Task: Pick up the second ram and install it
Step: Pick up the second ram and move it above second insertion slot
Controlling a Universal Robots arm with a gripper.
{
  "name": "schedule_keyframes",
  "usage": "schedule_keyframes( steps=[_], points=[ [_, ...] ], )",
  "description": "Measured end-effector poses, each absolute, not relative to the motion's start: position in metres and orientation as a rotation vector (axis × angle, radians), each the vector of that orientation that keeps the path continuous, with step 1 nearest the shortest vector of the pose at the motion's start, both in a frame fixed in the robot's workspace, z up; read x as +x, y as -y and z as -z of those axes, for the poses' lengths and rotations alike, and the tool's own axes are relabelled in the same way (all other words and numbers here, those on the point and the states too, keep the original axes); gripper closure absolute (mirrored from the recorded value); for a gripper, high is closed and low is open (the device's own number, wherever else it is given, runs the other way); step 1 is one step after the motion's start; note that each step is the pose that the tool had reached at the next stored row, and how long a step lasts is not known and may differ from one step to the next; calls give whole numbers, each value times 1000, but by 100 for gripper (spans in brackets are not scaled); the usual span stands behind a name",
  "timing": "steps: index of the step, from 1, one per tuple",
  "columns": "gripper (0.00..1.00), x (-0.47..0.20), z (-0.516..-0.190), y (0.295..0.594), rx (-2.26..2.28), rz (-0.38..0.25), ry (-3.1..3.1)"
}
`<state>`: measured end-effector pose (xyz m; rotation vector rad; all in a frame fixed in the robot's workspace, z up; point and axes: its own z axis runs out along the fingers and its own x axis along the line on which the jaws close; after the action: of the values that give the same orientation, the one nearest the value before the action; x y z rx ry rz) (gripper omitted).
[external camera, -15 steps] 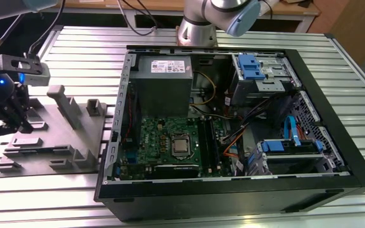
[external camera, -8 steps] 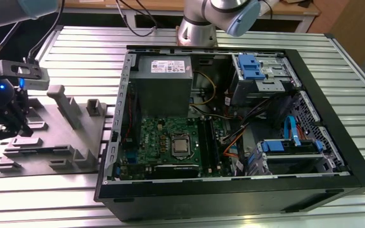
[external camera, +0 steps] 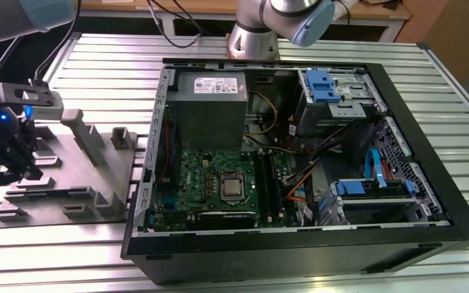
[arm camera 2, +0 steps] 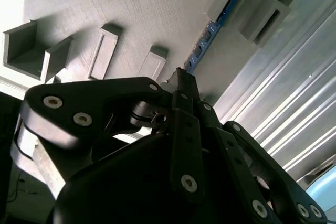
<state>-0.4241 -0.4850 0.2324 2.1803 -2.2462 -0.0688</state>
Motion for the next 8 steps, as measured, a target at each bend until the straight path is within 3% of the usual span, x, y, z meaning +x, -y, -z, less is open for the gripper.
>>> schedule_keyframes(
  steps=[8],
  points=[
    [90, -425, -229, 488, 2249, 68, 2175]
  ],
)
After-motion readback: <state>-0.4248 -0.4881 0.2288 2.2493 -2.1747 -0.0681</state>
